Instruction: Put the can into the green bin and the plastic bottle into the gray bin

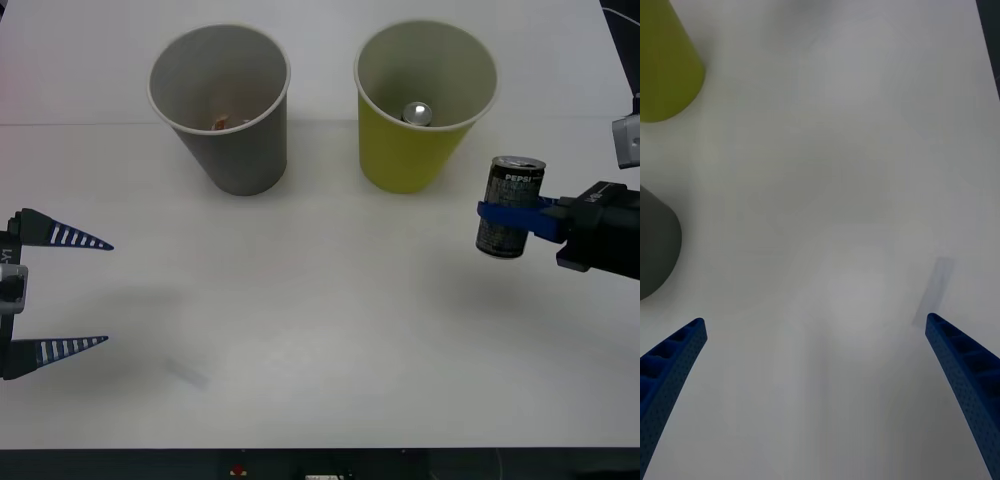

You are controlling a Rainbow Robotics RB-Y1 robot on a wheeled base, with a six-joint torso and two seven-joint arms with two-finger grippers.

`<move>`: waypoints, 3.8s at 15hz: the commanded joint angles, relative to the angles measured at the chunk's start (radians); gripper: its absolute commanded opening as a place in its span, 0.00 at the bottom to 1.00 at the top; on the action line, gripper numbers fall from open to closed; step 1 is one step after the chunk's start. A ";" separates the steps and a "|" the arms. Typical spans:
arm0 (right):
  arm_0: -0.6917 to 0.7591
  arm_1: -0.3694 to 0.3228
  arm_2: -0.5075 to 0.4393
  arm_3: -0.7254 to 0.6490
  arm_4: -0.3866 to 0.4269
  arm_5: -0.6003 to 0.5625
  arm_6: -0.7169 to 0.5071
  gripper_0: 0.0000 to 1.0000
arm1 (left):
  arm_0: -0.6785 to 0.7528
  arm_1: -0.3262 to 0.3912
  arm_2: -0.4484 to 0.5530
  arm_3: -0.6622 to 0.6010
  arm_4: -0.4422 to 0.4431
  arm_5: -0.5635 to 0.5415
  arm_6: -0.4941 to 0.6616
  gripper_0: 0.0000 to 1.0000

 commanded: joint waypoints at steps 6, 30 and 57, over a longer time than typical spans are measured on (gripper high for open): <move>-0.230 -0.029 0.000 -0.080 0.271 -0.141 -0.048 0.00 | 0.000 0.000 0.000 0.000 0.000 0.000 0.000 1.00; -0.990 -0.029 0.379 0.672 0.563 -0.195 0.107 0.62 | 0.000 0.000 0.000 0.000 0.000 0.000 0.000 1.00; -0.428 -0.241 0.061 0.644 -0.260 -0.325 1.022 1.00 | 0.000 0.000 0.000 0.000 0.000 0.000 0.000 1.00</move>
